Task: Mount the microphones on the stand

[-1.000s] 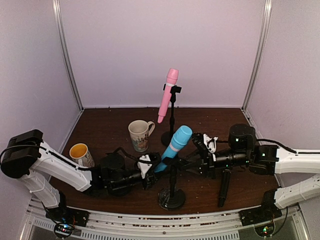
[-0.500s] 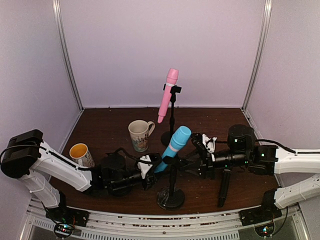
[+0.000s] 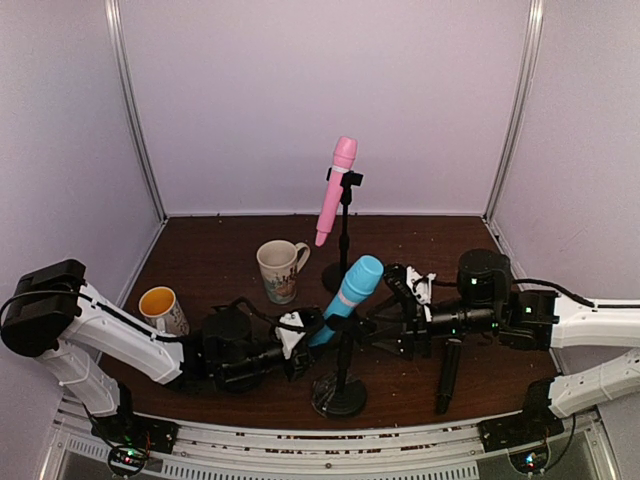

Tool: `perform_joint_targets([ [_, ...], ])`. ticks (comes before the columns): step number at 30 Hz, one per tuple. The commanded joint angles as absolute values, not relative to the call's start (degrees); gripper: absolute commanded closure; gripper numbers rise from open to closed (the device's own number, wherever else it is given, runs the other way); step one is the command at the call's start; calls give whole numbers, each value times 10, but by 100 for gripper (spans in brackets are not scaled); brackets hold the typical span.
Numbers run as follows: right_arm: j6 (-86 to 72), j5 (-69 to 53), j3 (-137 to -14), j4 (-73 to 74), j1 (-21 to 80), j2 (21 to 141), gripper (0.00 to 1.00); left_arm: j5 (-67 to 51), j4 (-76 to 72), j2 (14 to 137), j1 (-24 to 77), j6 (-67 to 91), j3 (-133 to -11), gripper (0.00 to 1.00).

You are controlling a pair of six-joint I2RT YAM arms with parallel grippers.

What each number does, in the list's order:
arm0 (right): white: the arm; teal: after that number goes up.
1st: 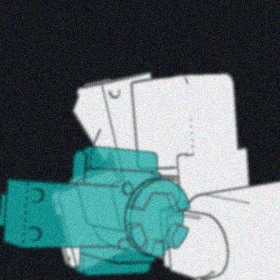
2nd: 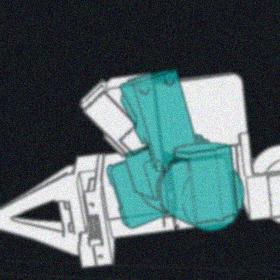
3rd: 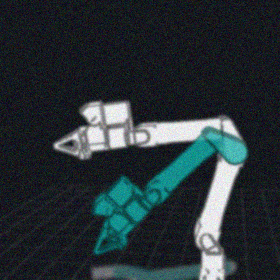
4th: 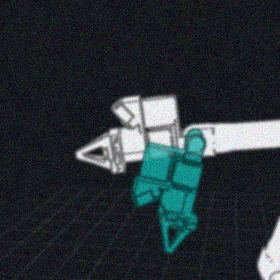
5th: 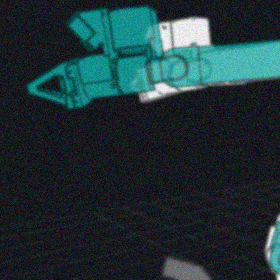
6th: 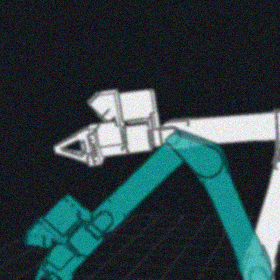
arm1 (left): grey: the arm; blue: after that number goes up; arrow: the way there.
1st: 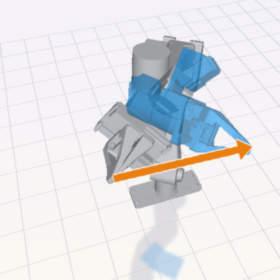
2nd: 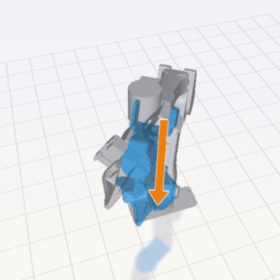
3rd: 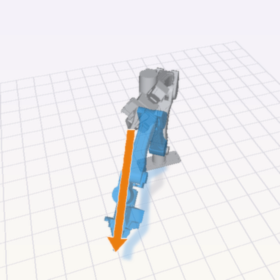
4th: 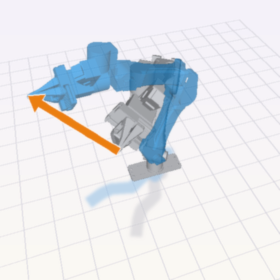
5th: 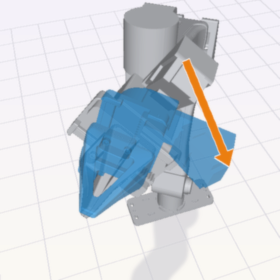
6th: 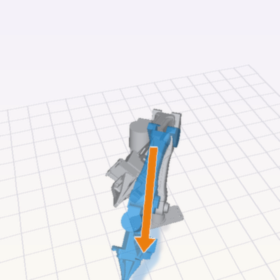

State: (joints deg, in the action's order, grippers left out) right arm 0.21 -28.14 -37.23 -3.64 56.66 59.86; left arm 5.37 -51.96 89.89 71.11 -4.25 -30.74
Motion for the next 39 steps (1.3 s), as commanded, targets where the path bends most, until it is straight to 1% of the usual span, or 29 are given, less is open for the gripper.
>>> perform_joint_targets([
  [1,-9,-264,-369,-38,567,589,41,58,-547,876,720,-48,-299,72],
  [3,-9,-265,-370,-37,566,588,41,66,-547,871,720,-46,-296,66],
  [9,-10,-268,-370,-36,567,585,40,74,-537,856,720,-48,-289,53],
  [15,-12,-267,-370,-29,566,575,38,89,-472,841,720,-59,-302,45],
  [27,-27,-277,-363,-30,566,551,36,101,-431,807,725,-67,-297,38],
  [39,-51,-267,-341,-32,573,518,35,130,-346,755,738,-48,-287,37],
])
